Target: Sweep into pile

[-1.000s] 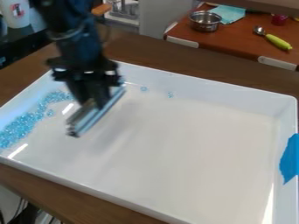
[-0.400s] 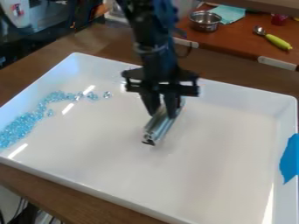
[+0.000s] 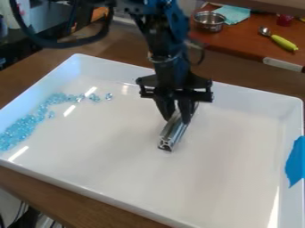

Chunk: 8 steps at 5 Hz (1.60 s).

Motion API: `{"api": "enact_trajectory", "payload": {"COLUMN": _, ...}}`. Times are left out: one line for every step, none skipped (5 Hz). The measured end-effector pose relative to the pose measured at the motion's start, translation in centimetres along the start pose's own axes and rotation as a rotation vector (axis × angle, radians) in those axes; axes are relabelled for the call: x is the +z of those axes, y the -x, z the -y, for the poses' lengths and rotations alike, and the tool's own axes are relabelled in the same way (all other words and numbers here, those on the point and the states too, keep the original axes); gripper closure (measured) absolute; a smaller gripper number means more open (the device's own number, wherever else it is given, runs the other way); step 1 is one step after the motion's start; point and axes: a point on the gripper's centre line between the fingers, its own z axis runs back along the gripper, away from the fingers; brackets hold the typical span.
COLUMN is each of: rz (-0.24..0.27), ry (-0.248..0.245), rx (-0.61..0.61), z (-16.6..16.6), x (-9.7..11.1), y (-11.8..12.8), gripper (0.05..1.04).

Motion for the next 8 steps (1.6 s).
{"api": "enact_trajectory", "payload": {"rz": 0.026, "ry": 0.001, "rx": 0.011, "z": -0.5, "x": 0.0, "y": -0.5, "gripper": 0.748}}
{"api": "enact_trajectory", "payload": {"rz": 0.043, "ry": 0.003, "rx": 0.037, "z": -2.2, "x": 0.1, "y": -0.6, "gripper": 0.748}}
{"api": "enact_trajectory", "payload": {"rz": 0.060, "ry": -0.006, "rx": 0.047, "z": -4.0, "x": 0.4, "y": -0.4, "gripper": 0.748}}
{"api": "enact_trajectory", "payload": {"rz": 0.071, "ry": -0.018, "rx": 0.062, "z": -5.9, "x": 0.7, "y": -0.5, "gripper": 0.748}}
{"api": "enact_trajectory", "payload": {"rz": 0.073, "ry": -0.038, "rx": 0.107, "z": -8.3, "x": 1.1, "y": -0.7, "gripper": 0.748}}
{"api": "enact_trajectory", "payload": {"rz": 0.037, "ry": -0.057, "rx": 0.163, "z": -9.9, "x": 1.1, "y": -0.8, "gripper": 0.748}}
{"api": "enact_trajectory", "payload": {"rz": 0.001, "ry": -0.104, "rx": 0.279, "z": -13.0, "x": 1.7, "y": -1.2, "gripper": 0.748}}
{"api": "enact_trajectory", "payload": {"rz": -0.007, "ry": -0.153, "rx": 0.409, "z": -15.5, "x": 2.5, "y": -0.7, "gripper": 0.748}}
